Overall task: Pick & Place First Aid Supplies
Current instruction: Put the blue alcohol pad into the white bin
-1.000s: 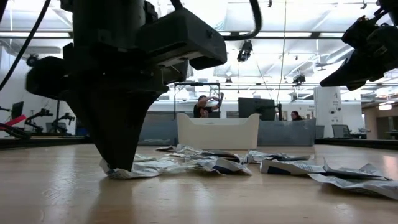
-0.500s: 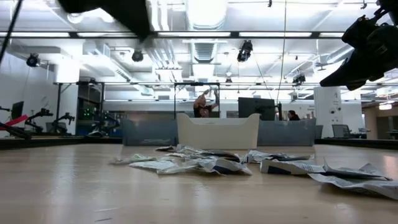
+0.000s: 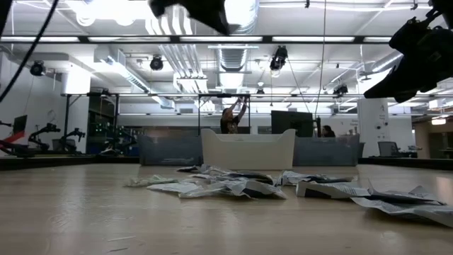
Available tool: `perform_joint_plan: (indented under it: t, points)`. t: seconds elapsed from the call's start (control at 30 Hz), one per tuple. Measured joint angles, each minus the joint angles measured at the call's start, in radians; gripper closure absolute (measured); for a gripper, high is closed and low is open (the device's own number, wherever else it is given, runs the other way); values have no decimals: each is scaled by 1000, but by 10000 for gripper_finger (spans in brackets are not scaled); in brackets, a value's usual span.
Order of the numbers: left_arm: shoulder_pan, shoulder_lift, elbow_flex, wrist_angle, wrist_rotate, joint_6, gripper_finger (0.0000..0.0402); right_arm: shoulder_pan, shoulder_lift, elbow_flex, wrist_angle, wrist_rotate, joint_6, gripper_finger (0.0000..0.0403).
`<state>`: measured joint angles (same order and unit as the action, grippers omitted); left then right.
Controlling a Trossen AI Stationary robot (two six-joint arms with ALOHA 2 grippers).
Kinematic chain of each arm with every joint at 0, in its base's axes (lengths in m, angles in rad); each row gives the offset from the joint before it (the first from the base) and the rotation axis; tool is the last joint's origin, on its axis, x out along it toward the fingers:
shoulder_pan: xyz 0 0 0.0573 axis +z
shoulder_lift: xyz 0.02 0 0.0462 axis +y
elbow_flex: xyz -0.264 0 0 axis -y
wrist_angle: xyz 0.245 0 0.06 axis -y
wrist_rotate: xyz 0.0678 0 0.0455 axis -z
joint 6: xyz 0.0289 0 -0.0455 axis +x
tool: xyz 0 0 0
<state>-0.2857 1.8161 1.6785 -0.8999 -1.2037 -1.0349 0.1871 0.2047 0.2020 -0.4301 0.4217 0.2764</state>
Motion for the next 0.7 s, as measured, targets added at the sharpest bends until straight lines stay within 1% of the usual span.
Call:
perform_joint_plan:
  t: [0.07,0.13,0.17,0.23,0.33,0.43,0.5,0.6,0.63,0.7]
  points:
    - [91,5,2,124,140,210,401,0,0,0,0,0,0,385]
    - [181,32,2,263,306,413,401,0,0,0,0,0,0,385]
    - [224,49,2,317,377,491,401,0,0,0,0,0,0,385]
    - [304,78,-1,387,507,594,401,0,0,0,0,0,0,385]
    - [406,105,1,411,678,646,401,0,0,0,0,0,0,385]
    - [481,145,3,382,785,704,401,0,0,0,-1,0,0,385]
    - [514,181,1,378,856,774,401,0,0,0,-1,0,0,385]
    - [547,219,1,380,1022,825,401,0,0,0,-2,0,0,385]
    - [553,233,3,379,1053,829,401,0,0,0,-4,-1,0,385]
    - [560,262,3,363,1067,831,401,0,0,0,-5,0,2,385]
